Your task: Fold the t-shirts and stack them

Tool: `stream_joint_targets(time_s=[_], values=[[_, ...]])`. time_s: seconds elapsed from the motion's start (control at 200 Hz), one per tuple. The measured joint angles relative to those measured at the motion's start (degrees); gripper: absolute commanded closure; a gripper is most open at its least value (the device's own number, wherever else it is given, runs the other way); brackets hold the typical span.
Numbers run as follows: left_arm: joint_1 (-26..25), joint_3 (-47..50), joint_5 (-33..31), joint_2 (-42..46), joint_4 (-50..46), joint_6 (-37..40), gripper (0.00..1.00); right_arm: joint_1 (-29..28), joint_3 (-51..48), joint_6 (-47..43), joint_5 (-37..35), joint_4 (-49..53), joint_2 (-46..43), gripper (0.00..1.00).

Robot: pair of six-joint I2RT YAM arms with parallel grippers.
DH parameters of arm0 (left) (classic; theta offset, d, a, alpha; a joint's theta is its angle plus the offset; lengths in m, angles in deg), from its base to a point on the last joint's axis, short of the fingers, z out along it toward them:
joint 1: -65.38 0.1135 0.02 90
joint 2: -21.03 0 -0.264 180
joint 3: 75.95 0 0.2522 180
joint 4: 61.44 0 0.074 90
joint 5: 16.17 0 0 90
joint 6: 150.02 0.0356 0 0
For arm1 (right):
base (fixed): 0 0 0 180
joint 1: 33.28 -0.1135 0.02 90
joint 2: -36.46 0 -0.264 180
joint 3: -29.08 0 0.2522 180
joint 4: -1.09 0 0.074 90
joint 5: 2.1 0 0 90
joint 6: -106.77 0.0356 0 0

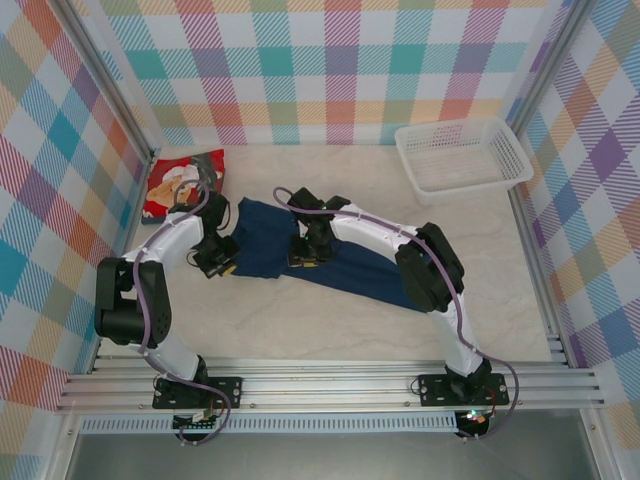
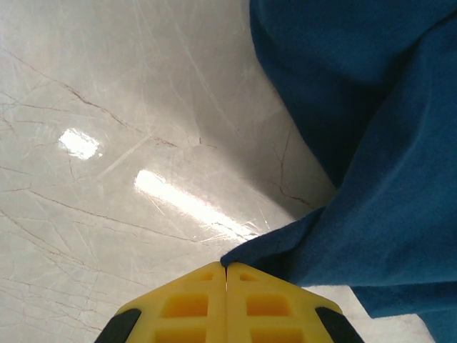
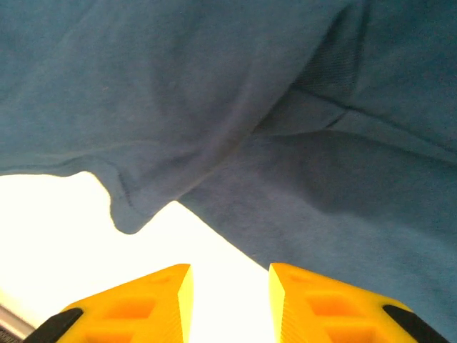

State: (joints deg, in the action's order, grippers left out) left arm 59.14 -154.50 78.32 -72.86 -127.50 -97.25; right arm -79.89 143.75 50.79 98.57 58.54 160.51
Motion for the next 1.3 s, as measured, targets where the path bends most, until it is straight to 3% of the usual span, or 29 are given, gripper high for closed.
stream_joint_targets(time_s=[0.235,0.465,0.605,0.89,1.3], values=[[0.0,0.1,1.0,-2.7,-0.1,-1.0,1.0,-2.2,-2.2,4.5,5.0,-4.4,0.0,0.61],[0.0,0.0,0.6,-7.2,0.6,-1.1,1.0,-2.6,-2.3,9.2,6.6,-7.1,0.6,0.78],[0.0,-0.7,0.4,-8.6,1.8,-2.0,1.0,-2.5,5.4,9.2,7.7,-8.2,4.4,0.86],[0.0,-1.0,0.6,-8.4,2.0,-2.7,1.0,-2.3,21.3,10.8,9.4,-10.4,18.8,0.9],[0.0,-1.3,4.4,-4.0,1.6,-6.2,1.0,-1.7,26.6,12.1,10.1,-5.7,23.4,0.9]])
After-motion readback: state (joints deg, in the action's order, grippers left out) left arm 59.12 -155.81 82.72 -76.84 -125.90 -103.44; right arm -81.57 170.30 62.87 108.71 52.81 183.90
